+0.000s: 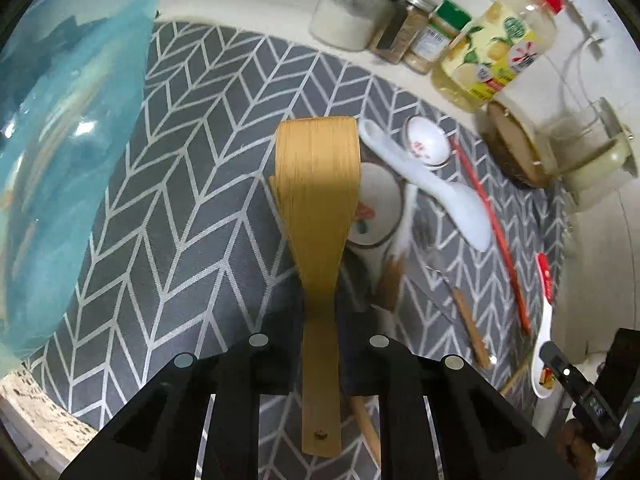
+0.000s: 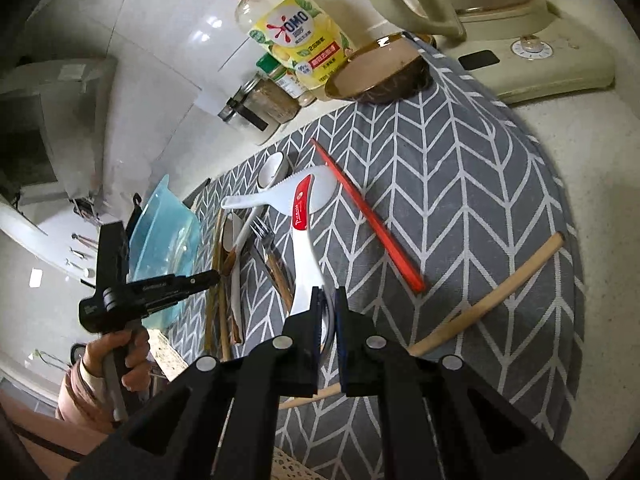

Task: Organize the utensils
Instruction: 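Carry the spatula and red-handled spoon into the blue basin and open both tools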

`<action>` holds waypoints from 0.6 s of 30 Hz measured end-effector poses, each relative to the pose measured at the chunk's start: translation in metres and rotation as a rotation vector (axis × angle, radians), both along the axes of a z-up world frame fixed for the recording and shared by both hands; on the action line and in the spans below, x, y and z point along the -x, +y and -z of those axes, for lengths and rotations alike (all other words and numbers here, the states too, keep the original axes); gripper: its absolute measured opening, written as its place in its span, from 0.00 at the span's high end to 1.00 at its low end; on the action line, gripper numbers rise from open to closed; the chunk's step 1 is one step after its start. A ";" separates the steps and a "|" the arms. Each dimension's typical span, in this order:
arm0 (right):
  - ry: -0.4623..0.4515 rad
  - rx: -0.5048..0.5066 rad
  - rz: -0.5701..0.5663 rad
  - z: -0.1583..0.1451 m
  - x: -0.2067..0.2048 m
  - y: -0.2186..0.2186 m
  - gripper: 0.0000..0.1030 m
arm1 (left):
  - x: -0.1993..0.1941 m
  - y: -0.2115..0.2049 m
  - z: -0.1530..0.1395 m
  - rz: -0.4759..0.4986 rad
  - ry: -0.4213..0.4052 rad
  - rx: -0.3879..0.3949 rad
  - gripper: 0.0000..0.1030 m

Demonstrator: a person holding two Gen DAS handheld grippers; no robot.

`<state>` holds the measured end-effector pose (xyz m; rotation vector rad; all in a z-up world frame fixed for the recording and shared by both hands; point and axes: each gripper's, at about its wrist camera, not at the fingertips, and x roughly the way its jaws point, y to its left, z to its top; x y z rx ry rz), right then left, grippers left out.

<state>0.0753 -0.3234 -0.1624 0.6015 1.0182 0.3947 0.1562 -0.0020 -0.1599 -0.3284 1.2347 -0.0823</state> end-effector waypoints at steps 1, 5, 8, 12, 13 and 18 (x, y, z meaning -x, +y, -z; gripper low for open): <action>0.005 -0.024 0.008 0.001 0.000 -0.002 0.93 | 0.002 0.000 -0.005 0.007 -0.010 0.011 0.84; 0.020 -0.142 0.055 0.004 0.001 -0.010 0.93 | 0.015 -0.005 -0.035 0.058 -0.073 0.022 0.84; 0.015 -0.153 0.067 -0.002 -0.001 -0.006 0.93 | 0.022 -0.006 -0.057 0.083 -0.103 0.033 0.84; -0.021 -0.150 0.055 -0.021 -0.006 0.012 0.93 | 0.033 0.008 -0.095 0.100 -0.169 0.055 0.84; -0.036 -0.151 0.048 -0.029 -0.009 0.022 0.93 | 0.036 0.013 -0.104 0.103 -0.185 0.055 0.84; -0.107 -0.173 0.008 -0.065 -0.025 0.079 0.93 | 0.043 0.073 -0.143 0.084 -0.244 0.024 0.84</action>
